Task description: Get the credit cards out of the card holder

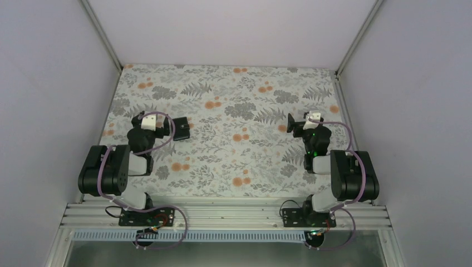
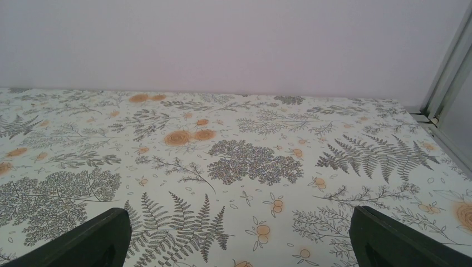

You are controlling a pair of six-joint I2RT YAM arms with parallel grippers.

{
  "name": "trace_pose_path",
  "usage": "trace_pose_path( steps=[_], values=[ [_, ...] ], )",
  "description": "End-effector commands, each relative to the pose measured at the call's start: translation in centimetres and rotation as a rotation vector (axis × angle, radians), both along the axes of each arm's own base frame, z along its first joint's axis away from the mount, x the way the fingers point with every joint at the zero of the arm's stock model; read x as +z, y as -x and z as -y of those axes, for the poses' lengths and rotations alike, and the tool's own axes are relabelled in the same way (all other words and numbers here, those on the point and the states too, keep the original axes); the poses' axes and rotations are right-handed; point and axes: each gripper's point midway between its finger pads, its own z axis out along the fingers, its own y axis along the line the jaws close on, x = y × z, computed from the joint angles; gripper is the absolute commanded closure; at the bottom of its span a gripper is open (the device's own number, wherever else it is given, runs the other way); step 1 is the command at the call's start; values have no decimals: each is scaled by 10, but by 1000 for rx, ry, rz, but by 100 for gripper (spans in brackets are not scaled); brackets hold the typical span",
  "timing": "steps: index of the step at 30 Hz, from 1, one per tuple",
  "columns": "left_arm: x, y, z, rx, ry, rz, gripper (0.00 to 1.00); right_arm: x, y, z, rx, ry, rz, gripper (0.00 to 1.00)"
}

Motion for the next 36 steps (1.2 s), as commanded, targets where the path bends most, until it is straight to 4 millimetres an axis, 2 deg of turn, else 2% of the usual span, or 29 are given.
trace_pose_path(
  steps=[1, 12, 14, 16, 18, 20, 21, 24, 28, 31, 33, 36],
  values=[
    [11, -3, 1, 0, 3, 41, 0, 10, -5, 3, -5, 18, 36, 1],
    [12, -4, 0, 8, 2, 41, 0, 9, -7, 0, 13, 20, 24, 1],
    [11, -9, 0, 2, 7, -4, 0, 12, -8, 0, 21, 18, 28, 1],
    [33, -34, -3, -17, 27, -71, 0, 20, -18, 6, -5, -1, -17, 1],
    [54, -48, -6, -56, 49, -142, 0, 35, -30, 5, 3, -43, -82, 1],
    [62, -56, -7, -90, 82, -263, 0, 64, -34, -9, 68, -130, -86, 1],
    [59, -56, -5, -114, 107, -342, 0, 75, -34, -19, 105, -175, -93, 1],
    [31, -42, 15, -216, 228, -615, 0, 102, -31, -51, 152, -269, -168, 1],
    [-7, -15, 43, -355, 422, -884, 0, 115, -23, -119, 254, -360, -327, 1],
    [-23, -12, 46, -384, 541, -957, 5, 109, -16, -192, 438, -436, -486, 6],
    [-32, -12, 41, -368, 580, -981, 10, 91, -15, -243, 542, -473, -621, 15],
    [-39, -9, 33, -348, 629, -983, 15, 72, -10, -308, 621, -478, -744, 20]
  ],
)
